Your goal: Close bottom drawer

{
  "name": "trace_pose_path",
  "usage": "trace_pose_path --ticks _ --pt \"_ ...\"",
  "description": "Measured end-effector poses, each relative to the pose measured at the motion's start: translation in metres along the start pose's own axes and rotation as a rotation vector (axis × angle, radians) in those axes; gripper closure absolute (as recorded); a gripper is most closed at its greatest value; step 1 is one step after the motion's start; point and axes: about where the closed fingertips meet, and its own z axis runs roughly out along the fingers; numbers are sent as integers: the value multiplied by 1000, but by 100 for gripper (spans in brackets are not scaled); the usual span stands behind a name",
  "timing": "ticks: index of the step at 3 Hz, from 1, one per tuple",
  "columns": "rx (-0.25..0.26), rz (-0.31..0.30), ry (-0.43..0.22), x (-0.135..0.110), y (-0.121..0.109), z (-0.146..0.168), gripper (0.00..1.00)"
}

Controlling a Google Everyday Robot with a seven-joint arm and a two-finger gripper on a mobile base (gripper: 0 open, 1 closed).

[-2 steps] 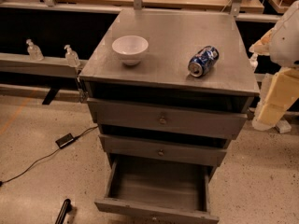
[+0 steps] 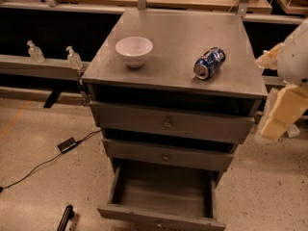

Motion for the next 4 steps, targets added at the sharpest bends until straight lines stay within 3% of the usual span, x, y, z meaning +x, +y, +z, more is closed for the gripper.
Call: trace_pose_path --ticks 1,2,3,4 --pt "-66 35 -166 12 31 62 0" --pt "-206 101 -385 17 79 167 0" --pt "-256 259 -516 42 114 225 0" --pt "-303 250 -551 37 112 228 0"
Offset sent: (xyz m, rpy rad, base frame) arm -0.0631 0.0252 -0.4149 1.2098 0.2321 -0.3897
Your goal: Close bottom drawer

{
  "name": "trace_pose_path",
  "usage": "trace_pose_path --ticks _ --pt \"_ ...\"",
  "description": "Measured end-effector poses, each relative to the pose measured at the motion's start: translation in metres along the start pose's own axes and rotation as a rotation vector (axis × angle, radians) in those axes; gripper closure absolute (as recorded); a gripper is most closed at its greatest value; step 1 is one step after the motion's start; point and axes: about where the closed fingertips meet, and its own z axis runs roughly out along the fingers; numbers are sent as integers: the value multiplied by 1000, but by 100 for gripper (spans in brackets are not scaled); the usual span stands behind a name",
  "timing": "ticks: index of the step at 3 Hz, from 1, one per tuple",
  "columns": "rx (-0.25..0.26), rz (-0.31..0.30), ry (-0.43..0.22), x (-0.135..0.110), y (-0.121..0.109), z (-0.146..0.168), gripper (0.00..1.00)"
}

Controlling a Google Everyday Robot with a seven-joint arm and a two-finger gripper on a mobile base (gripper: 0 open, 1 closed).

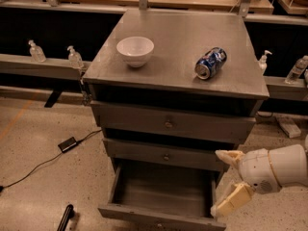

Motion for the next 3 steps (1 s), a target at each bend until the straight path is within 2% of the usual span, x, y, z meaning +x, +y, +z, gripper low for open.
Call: trace_pose_path --ticks 1,2,3 --pt "-145 -8 -94 3 3 38 0" --pt "-263 -3 -182 50 11 91 0" --pt "-235 -34 -249 117 7 147 0"
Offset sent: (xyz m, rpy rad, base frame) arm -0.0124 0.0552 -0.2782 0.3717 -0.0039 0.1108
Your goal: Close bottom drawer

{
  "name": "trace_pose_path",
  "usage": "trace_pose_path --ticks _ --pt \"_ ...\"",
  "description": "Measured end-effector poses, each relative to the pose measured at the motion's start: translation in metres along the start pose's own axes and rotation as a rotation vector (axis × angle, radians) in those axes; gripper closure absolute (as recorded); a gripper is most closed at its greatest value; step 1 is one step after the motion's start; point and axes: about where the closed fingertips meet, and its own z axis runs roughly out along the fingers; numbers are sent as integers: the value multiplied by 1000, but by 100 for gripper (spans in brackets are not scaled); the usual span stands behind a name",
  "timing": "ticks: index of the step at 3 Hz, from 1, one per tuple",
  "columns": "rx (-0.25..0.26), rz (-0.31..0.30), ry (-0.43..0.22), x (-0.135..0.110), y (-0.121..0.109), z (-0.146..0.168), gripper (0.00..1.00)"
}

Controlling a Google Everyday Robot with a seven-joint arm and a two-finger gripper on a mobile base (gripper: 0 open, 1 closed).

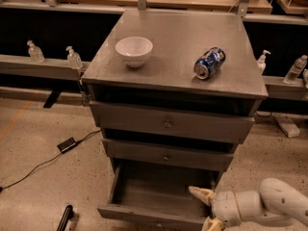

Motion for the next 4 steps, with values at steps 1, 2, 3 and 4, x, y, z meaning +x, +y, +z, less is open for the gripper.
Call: trace_pose_path --ticks 1,2,3,4 --pt "28 69 -49 63 -13 28 0" --pt "18 98 -66 76 -10 39 0" --pt "43 35 -73 89 -27 34 0" --pt "77 -147 113 148 -45 44 0"
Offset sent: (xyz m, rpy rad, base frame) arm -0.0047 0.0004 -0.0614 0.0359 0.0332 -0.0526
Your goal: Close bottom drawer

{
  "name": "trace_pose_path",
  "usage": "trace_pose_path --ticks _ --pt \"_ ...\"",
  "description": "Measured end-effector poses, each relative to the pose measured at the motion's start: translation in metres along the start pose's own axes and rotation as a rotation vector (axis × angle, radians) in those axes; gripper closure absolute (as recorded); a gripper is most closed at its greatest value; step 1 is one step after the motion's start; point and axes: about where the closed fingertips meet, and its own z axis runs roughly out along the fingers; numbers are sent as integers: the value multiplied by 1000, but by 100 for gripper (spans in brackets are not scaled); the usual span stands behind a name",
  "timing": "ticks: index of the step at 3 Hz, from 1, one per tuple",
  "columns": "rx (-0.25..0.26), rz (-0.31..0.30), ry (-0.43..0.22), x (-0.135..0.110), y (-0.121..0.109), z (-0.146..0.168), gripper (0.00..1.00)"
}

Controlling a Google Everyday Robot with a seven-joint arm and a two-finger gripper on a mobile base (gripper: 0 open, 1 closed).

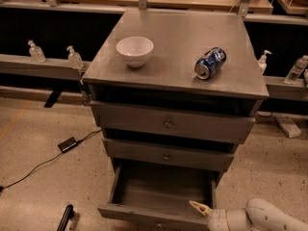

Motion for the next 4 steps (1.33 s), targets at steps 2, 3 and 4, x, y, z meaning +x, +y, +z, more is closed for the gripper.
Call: trace_pose_path --ticks 2,3,4 --pt "85 -116 125 56 -31 7 0" --pt "98 -135 119 73 -34 16 12" --pt "111 -175 149 127 -40 46 43"
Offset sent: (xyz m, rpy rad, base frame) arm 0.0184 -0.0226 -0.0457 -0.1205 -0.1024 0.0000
